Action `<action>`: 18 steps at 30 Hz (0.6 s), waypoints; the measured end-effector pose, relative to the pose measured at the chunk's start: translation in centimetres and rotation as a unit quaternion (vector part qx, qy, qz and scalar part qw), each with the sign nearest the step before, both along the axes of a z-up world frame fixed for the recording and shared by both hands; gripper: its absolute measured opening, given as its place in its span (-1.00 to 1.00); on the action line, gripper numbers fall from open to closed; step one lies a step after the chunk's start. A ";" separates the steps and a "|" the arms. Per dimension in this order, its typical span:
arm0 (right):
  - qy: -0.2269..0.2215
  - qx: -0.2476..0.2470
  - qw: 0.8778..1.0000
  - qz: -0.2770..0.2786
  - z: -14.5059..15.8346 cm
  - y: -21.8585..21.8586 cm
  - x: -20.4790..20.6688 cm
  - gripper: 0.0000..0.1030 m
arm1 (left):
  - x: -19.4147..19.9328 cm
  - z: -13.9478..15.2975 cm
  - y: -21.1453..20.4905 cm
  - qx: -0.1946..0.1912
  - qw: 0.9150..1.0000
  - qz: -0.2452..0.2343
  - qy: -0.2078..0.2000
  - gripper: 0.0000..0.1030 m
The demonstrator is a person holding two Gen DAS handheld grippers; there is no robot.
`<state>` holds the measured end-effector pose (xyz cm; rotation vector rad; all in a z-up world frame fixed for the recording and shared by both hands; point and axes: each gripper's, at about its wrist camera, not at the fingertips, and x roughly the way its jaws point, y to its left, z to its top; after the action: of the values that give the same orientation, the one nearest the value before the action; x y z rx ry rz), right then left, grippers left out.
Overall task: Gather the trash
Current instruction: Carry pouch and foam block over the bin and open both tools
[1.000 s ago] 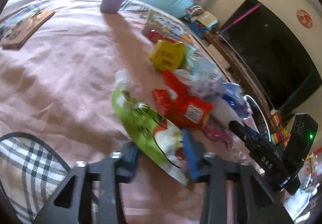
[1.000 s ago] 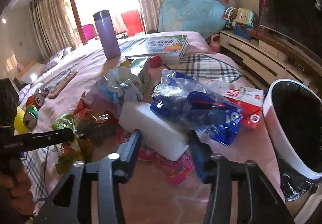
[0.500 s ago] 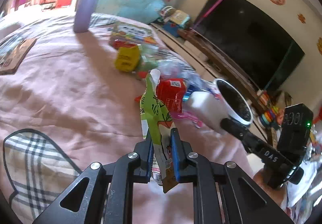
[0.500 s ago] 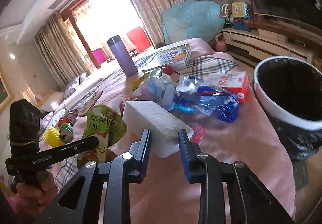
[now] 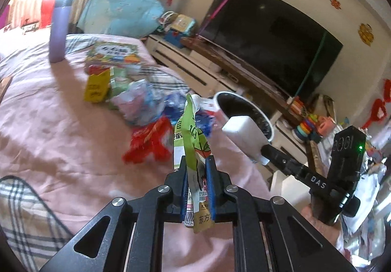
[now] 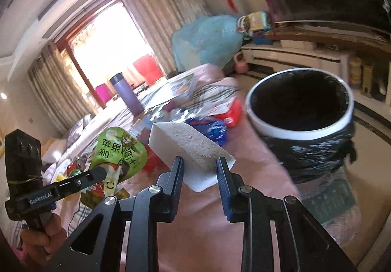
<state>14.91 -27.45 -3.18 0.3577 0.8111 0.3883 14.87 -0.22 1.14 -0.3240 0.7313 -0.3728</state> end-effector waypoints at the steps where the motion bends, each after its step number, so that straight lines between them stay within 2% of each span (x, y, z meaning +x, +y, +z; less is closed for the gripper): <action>1: -0.001 0.000 1.000 -0.005 0.0 -0.5 -0.1 -0.46 | 0.3 0.1 -0.4 0.001 1.000 -0.006 -0.004 -0.79; 7: -0.004 -0.004 0.999 -0.040 0.2 -3.5 0.5 -0.46 | 2.8 0.0 -2.8 0.009 0.999 -0.034 -0.013 -0.79; 18: 0.010 -0.022 0.996 -0.089 -0.7 -8.2 3.3 -0.46 | 9.8 -1.3 -7.6 0.012 0.997 -0.074 0.000 -0.79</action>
<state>18.25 -35.63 -3.84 0.3897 0.7995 0.2001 24.69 -7.79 -0.19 -0.2472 0.7606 -0.5045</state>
